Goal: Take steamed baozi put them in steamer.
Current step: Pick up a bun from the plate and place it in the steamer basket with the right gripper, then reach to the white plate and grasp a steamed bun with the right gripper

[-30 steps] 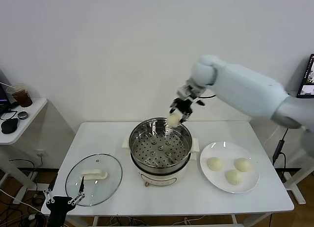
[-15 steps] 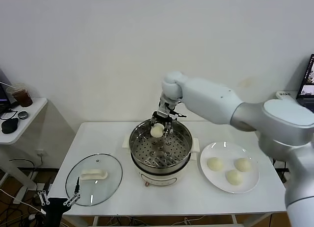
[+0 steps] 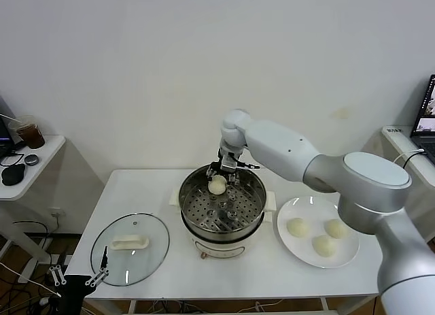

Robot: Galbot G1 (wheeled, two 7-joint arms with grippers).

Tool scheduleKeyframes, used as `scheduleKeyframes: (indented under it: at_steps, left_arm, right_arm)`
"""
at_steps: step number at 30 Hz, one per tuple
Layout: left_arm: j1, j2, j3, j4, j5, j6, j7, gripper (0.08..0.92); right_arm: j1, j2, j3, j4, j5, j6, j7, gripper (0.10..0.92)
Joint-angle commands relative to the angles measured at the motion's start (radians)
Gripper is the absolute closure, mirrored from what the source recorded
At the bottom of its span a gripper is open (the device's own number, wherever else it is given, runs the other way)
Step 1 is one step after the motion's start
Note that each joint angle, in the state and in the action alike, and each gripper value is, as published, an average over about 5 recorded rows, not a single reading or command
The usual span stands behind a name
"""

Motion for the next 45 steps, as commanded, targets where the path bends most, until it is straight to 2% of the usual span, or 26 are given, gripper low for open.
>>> scheduleKeyframes:
  at_steps: [1,8,12,15,18,22,25,29,35,39,45]
  left_arm:
    - [0.000,0.000,0.000,0.001,0.000,0.000,0.000,0.177]
    - [-0.002,0.000,-0.002,0.000,-0.001,-0.001,0.000,0.177]
    - [-0.002,0.003,-0.003,-0.002,-0.001,0.000,0.000,0.177]
    - [-0.002,0.007,-0.005,-0.002,-0.003,0.000,0.001,0.177]
    - [-0.004,0.012,-0.008,-0.001,-0.008,0.000,0.002,0.177]
    - [-0.012,0.020,-0.009,-0.004,-0.017,0.001,0.003,0.177]
    - [-0.018,0.023,-0.008,-0.010,-0.016,0.001,0.004,0.177]
    - [-0.025,0.029,-0.009,-0.019,-0.014,0.000,0.005,0.177]
    - [-0.031,0.034,-0.015,-0.031,-0.012,0.001,0.006,0.177]
    - [-0.038,0.034,-0.015,-0.029,-0.011,0.002,0.009,0.177]
    - [-0.045,0.031,-0.011,-0.022,-0.004,0.005,0.012,0.177]
  right_arm:
    - [-0.018,0.016,0.019,-0.031,-0.072,0.045,0.025,0.410]
    - [-0.005,0.002,0.021,-0.013,-0.013,0.039,0.044,0.238]
    - [0.062,-0.058,-0.016,0.087,0.165,-0.061,-0.015,0.205]
    - [0.152,-0.146,-0.075,0.231,0.363,-0.248,-0.081,0.203]
    - [0.246,-0.267,-0.129,0.420,0.544,-0.548,-0.136,0.203]
    - [0.338,-0.456,-0.171,0.628,0.640,-0.979,-0.172,0.203]
    - [0.374,-0.572,-0.195,0.715,0.651,-1.094,-0.194,0.203]
    - [0.374,-0.734,-0.220,0.799,0.645,-1.131,-0.237,0.203]
    - [0.244,-0.923,-0.229,0.826,0.571,-1.116,-0.177,0.203]
    - [0.054,-0.970,-0.115,0.791,0.513,-1.080,-0.153,0.203]
    - [-0.137,-0.938,0.039,0.706,0.419,-1.030,-0.129,0.203]
